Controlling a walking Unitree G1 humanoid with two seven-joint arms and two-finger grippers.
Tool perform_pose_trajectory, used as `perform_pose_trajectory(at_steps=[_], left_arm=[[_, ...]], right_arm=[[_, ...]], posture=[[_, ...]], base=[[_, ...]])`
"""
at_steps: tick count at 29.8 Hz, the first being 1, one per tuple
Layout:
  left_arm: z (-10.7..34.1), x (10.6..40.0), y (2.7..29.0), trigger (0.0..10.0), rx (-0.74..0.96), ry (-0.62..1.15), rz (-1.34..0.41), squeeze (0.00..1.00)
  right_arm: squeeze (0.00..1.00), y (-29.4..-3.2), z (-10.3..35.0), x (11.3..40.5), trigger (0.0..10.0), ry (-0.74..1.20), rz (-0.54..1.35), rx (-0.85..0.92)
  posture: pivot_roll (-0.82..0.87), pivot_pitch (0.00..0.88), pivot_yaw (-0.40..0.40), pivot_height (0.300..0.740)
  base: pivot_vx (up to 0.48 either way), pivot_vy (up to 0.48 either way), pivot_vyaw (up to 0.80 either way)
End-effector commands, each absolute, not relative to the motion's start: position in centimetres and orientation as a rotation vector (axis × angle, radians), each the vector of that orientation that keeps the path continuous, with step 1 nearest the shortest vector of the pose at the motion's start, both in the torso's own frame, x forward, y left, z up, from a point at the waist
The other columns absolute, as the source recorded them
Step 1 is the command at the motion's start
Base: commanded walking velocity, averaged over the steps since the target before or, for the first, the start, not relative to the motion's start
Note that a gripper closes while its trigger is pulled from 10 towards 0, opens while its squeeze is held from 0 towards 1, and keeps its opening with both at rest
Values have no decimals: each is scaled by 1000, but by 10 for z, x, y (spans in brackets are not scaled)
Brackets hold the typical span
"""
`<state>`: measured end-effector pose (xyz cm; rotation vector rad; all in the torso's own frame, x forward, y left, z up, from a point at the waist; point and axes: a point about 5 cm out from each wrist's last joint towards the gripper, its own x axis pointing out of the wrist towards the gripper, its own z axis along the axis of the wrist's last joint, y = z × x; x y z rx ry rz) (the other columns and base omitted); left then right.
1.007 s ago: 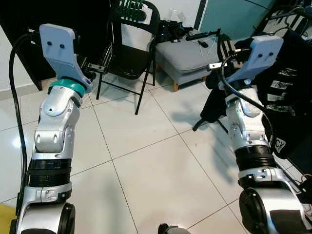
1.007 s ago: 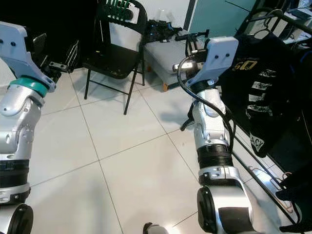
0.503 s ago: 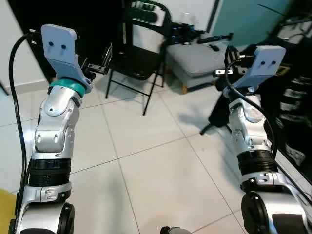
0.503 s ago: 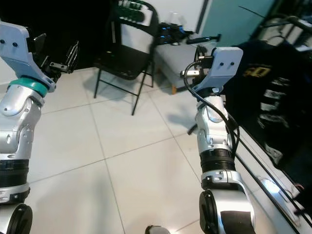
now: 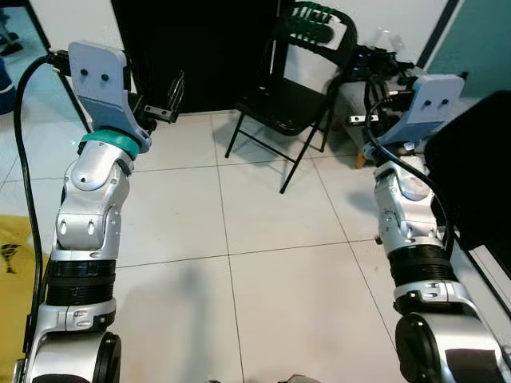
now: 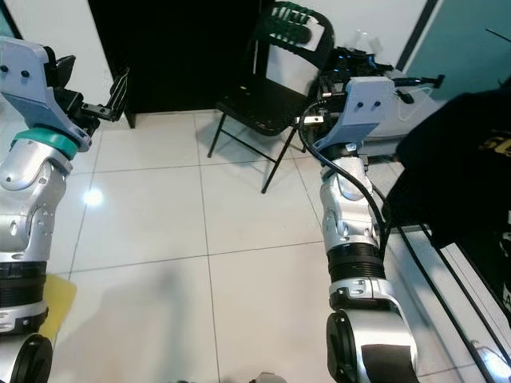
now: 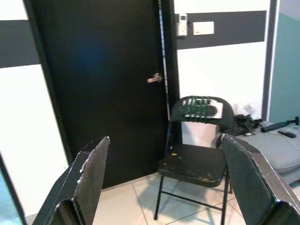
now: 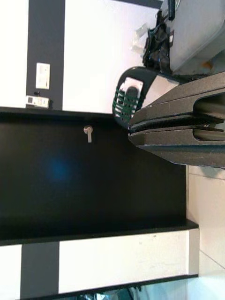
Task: Hang hanger
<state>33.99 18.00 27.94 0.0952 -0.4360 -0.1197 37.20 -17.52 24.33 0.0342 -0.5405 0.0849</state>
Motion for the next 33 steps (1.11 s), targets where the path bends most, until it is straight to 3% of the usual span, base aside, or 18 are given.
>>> perform_pose_trajectory(at_steps=[1,11,33], left_arm=[[273,341,183,10000,107,-411,-116,0],[270,342,186,10000,108,-396,-107,0],[269,341,183,10000,107,-387,-125,0]], right_arm=[[0,-175,242,373,10000,-531,88,36],[0,-178,242,373,10000,-528,84,35],[0,-186,240,369,10000,-533,49,23]], posture=[[60,0,4,740],[53,0,12,740],[46,0,23,740]], base=[[0,0,781],[0,0,489],[0,0,782]])
